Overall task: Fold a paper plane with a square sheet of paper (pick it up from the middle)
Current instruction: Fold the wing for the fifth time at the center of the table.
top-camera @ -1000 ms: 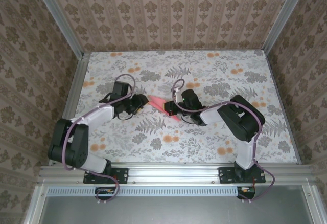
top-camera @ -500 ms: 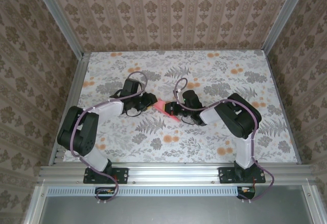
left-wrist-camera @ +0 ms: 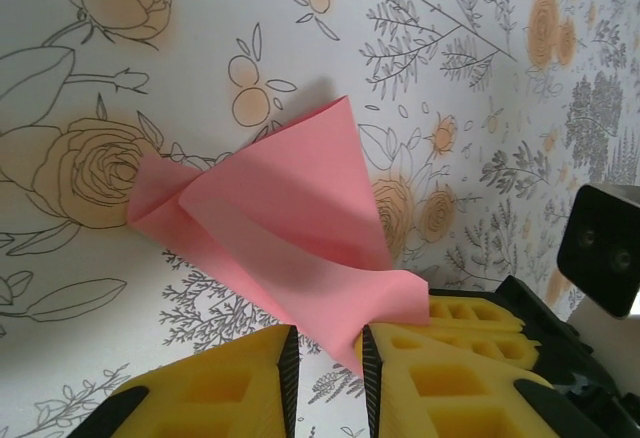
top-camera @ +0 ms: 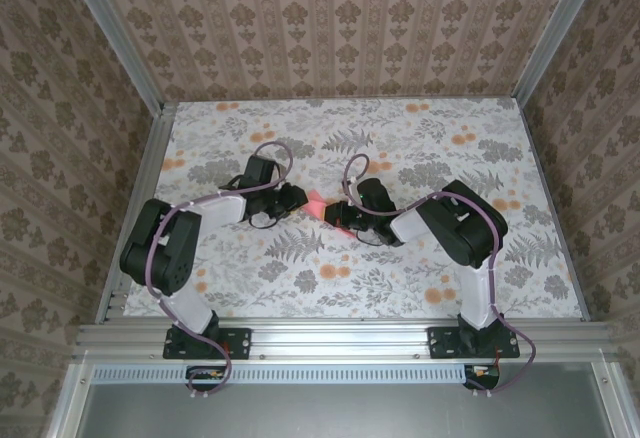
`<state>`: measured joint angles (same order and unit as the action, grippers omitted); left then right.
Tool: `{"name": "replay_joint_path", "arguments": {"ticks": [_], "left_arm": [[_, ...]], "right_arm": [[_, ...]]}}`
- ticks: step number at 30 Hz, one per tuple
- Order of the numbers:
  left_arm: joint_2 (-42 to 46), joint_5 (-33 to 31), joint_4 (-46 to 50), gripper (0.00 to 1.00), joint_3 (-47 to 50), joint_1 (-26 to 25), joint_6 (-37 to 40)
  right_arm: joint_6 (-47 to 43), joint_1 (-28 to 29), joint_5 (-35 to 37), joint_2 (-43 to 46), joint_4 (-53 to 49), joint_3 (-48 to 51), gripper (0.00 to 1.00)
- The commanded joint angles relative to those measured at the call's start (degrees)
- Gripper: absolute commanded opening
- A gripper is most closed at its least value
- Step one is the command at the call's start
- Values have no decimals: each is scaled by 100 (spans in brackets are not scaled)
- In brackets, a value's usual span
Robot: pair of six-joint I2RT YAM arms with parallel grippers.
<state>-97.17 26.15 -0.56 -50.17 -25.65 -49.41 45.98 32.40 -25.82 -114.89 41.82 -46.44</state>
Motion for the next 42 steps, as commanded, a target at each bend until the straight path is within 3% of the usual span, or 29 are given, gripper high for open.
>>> {"name": "replay_joint_path", "arguments": {"ticks": [1, 14, 42], "left_arm": [[-91, 183, -164, 26, -251, -99, 234], [-546, 461, -270, 22, -503, -301, 372], [-1004, 29, -477, 10, -420, -251, 505]], "right_arm": [[229, -76, -60, -127, -243, -83, 0], [702, -208, -277, -256, -448, -239, 0], [839, -243, -353, -403, -948, -419, 0]]}}
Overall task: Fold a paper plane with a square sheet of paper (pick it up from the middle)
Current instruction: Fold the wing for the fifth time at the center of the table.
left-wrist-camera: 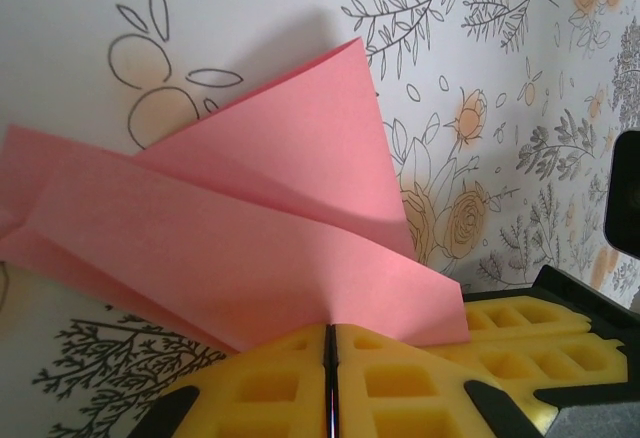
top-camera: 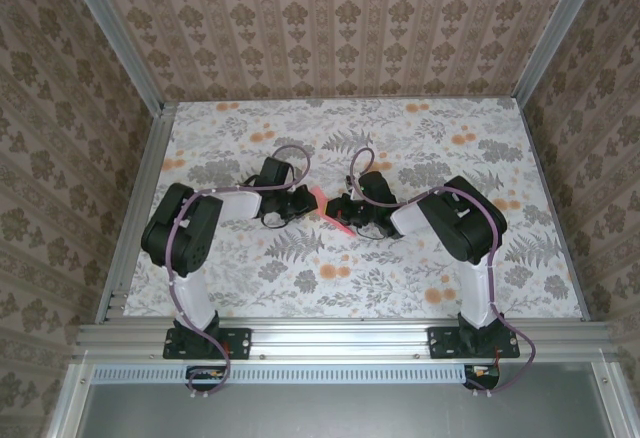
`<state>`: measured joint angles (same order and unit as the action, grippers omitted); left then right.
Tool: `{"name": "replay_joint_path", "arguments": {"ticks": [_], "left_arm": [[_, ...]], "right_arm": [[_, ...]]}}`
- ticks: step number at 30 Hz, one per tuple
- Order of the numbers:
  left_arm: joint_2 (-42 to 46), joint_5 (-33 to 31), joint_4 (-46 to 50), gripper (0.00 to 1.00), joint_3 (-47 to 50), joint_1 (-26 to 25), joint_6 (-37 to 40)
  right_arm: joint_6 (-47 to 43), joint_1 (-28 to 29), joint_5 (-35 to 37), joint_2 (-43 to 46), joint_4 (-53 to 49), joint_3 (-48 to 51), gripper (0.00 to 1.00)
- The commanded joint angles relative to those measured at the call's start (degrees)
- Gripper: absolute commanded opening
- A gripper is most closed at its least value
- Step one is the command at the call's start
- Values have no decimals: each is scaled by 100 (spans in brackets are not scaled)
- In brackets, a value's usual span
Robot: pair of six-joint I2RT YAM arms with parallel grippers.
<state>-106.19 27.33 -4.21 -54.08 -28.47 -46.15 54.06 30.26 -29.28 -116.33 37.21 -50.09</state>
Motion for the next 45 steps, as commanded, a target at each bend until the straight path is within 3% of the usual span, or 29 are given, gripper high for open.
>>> {"name": "replay_joint_path", "arguments": {"ticks": [1, 9, 19, 29, 36, 45], "left_arm": [[-108, -100, -107, 10, -31, 34, 179], [-309, -119, 38, 8, -76, 78, 129], [-468, -59, 211, 7, -94, 173, -62], [-577, 123, 120, 7, -77, 197, -166], [-552, 158, 122, 7, -72, 196, -149], [-565, 184, 112, 8, -91, 193, -166]], "right_arm": [[33, -27, -9, -263, -493, -62, 0], [-144, -43, -116, -129, -775, -158, 6], [-447, -212, -566, 212, -1168, -302, 25], [-1402, -388, -692, 766, -1982, -244, 41], [-1530, -473, -833, 1039, -1742, -195, 43], [-2412, -439, -369, 1208, -2903, -238, 42]]}}
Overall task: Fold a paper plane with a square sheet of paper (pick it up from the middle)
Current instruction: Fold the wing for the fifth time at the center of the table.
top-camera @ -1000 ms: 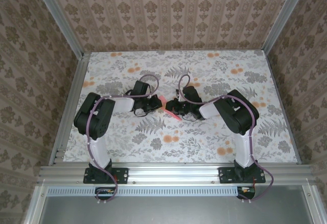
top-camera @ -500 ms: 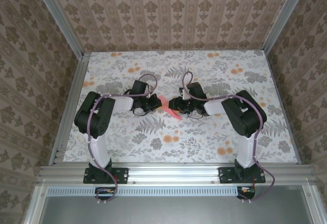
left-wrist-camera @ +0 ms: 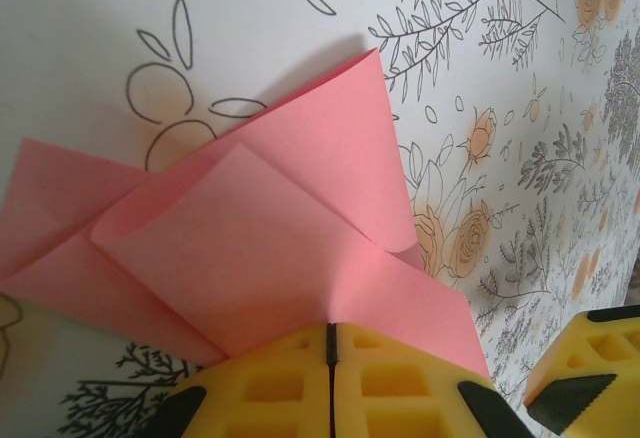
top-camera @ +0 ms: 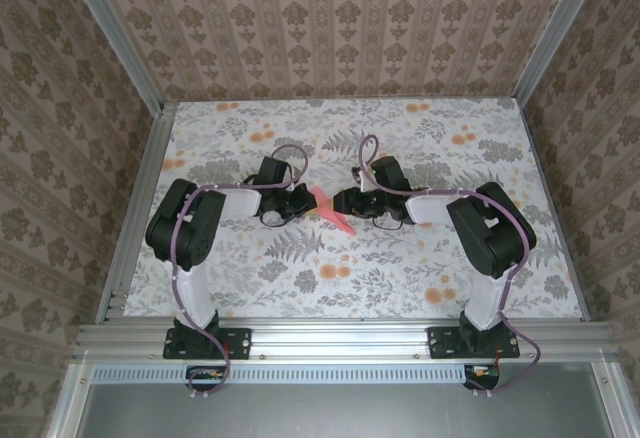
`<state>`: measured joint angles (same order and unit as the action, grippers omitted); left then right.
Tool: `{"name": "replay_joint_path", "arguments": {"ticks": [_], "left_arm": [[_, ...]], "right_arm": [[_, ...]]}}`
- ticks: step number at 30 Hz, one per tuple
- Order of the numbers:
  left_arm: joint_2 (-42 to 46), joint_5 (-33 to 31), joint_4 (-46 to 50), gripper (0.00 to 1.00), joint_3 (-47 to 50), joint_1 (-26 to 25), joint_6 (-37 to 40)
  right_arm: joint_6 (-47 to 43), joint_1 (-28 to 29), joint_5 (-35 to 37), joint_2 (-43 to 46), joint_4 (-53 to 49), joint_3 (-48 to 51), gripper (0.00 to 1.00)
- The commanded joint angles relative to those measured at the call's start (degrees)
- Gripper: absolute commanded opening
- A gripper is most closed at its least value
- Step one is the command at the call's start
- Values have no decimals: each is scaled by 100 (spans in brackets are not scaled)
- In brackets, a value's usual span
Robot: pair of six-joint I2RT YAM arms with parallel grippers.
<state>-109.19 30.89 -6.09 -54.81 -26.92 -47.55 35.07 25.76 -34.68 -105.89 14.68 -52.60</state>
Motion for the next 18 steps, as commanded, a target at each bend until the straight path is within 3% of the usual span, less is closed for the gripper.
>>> {"name": "replay_joint_path", "arguments": {"ticks": [1, 9, 18], "left_arm": [[-269, -172, 315, 8, -30, 37, -35], [-314, -165, 340, 7, -50, 37, -87], [-340, -163, 353, 8, -56, 42, -117]], "right_arm": [[-600, 37, 174, 182, -739, 13, 42], [-1290, 245, 366, 81, -1550, -305, 43], [-1600, 374, 295, -249, -1609, -692, 41]]}}
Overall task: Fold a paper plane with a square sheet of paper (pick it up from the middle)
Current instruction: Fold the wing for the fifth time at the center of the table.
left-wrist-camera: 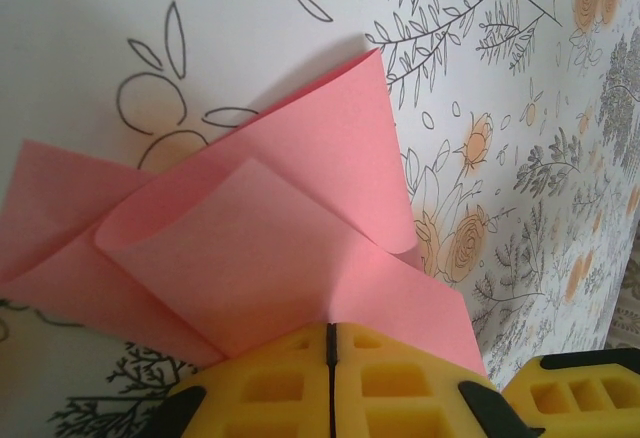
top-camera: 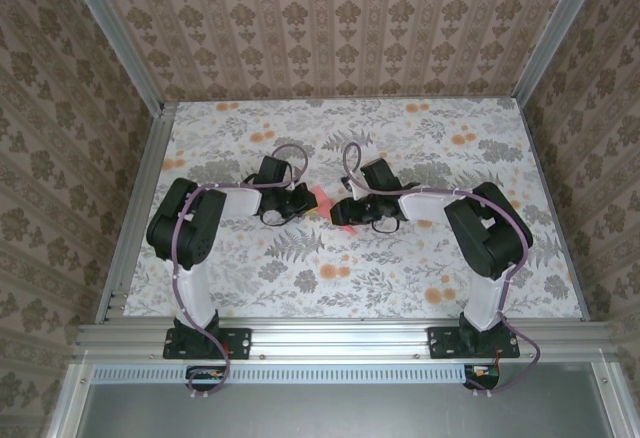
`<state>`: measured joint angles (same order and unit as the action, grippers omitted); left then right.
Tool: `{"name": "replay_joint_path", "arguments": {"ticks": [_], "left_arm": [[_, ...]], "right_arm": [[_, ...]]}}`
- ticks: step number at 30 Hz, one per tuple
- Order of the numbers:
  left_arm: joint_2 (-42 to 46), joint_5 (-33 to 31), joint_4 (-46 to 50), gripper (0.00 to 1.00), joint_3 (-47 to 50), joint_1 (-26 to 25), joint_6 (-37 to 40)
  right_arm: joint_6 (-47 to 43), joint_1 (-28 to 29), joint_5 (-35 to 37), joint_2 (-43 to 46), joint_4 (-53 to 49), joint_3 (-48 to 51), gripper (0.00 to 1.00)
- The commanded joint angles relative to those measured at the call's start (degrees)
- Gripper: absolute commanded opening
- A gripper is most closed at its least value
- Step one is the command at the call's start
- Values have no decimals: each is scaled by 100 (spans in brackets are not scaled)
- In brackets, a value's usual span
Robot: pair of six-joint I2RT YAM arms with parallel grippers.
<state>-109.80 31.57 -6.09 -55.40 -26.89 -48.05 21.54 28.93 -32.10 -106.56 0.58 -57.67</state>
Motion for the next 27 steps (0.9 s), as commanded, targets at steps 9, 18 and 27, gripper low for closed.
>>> {"name": "replay_joint_path", "arguments": {"ticks": [9, 18, 27], "left_arm": [[-332, -230, 388, 7, -16, 39, -99], [-341, -187, 433, 8, -59, 36, -73], [-284, -81, 522, 8, -180, 40, 58]], "right_arm": [[-478, 61, 3, -505, -85, -291, 39], [-687, -3, -64, -748, -9, -242, 31], [-366, -192, -561, -813, 388, -144, 10]]}}
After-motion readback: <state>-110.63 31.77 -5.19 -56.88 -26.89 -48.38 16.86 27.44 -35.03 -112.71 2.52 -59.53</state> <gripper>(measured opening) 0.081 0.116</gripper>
